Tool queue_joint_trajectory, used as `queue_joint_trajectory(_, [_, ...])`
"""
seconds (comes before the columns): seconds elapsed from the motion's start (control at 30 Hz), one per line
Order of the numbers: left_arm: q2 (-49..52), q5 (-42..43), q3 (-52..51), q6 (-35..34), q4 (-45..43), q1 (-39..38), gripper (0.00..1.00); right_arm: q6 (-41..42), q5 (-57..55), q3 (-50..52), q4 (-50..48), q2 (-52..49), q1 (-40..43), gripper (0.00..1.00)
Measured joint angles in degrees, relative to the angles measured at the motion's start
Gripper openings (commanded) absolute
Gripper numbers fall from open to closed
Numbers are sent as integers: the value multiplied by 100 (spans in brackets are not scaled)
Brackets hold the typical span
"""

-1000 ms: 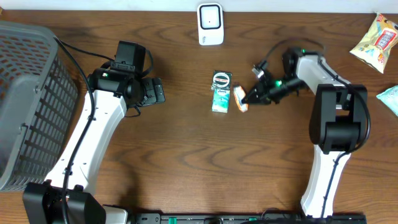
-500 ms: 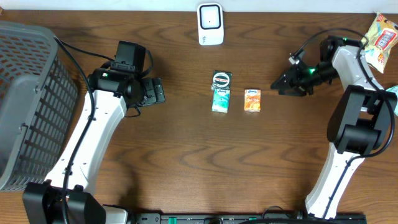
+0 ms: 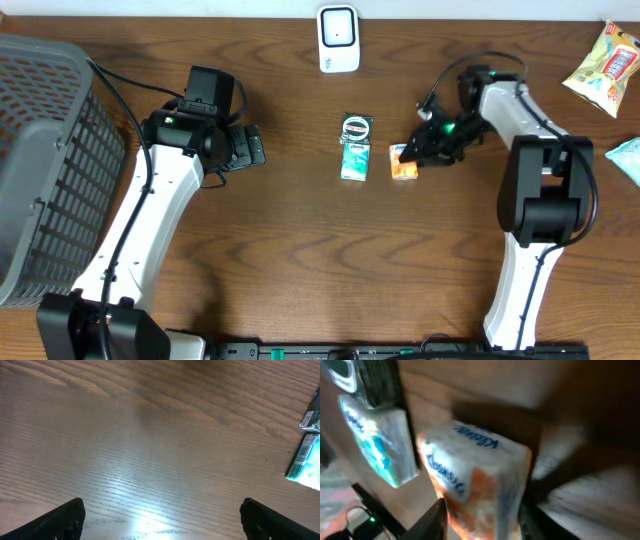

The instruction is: Scan the item barcode

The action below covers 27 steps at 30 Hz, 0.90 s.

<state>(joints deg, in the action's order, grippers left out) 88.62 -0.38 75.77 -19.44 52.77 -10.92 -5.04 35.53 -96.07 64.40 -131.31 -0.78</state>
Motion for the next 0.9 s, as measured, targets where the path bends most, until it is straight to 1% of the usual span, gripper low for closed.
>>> queue_joint_trajectory(0.07, [0,0,0,0,0,0,98,166,-127,85,-105,50,-28,21])
queue_joint_trajectory(0.17, [0,0,0,0,0,0,98,317,-212,131,-146,61,-42,21])
queue_joint_trajectory(0.2, [0,0,0,0,0,0,98,363,-212,131,-149,66,-44,17])
queue_joint_trajectory(0.23, [0,0,0,0,0,0,97,413,-210,133,-149,66,-44,8])
queue_joint_trajectory(0.27, [0,0,0,0,0,0,98,457,-186,133,-151,66,-44,1])
queue_joint_trajectory(0.4, [0,0,0,0,0,0,98,387,192,149,-129,59,-2,1])
queue_joint_trajectory(0.47, [0,0,0,0,0,0,98,24,741,155,-44,44,17,1])
queue_joint_trajectory(0.63, [0,0,0,0,0,0,98,-1040,2603,96,289,44,28,1])
queue_joint_trajectory(0.9, [0,0,0,0,0,0,98,-2074,4345,39,522,44,-13,1])
